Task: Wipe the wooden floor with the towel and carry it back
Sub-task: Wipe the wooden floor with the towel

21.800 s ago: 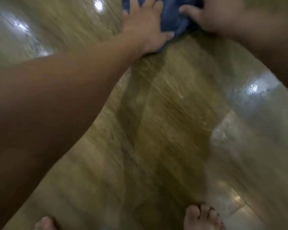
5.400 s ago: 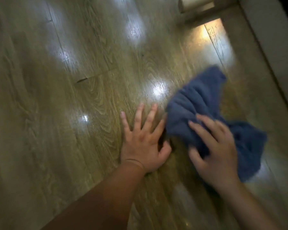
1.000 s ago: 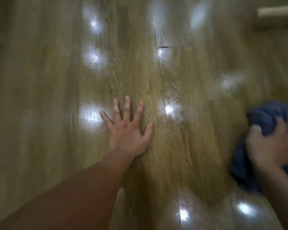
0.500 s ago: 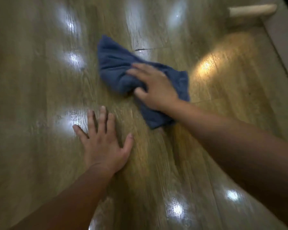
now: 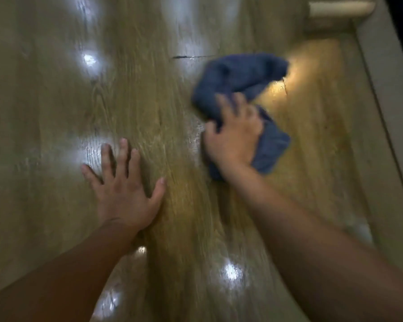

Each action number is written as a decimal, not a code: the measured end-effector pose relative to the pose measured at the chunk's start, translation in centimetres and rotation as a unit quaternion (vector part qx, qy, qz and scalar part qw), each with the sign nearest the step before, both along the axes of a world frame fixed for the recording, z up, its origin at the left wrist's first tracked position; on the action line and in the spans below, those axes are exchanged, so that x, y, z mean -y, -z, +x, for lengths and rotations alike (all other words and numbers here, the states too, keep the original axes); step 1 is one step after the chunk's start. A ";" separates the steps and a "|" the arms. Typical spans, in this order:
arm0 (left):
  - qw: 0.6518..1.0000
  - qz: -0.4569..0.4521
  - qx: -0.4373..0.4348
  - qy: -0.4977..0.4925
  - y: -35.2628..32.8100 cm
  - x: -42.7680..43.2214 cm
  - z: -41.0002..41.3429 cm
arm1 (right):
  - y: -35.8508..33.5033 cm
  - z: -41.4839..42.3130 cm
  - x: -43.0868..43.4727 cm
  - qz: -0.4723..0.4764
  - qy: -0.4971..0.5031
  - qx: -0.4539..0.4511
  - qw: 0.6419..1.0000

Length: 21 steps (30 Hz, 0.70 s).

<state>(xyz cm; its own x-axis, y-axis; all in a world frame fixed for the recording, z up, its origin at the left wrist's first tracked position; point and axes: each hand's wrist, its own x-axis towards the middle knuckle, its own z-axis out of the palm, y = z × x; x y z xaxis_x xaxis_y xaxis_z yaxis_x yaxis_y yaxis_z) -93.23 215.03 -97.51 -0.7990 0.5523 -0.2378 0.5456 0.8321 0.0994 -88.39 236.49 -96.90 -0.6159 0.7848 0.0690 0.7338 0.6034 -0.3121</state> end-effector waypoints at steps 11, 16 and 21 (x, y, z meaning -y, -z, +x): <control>0.998 0.062 -0.020 0.003 0.0 0.2 0.2 | 0.8 8.8 -10.5 -0.038 -0.123 -0.095 0.987; 0.999 0.047 -0.007 0.009 0.1 0.4 -0.1 | -0.3 15.3 -20.1 -0.019 0.173 -0.063 0.983; 0.999 0.048 -0.013 0.013 0.3 0.3 -0.1 | 0.0 9.4 -7.9 0.015 0.288 -0.049 0.956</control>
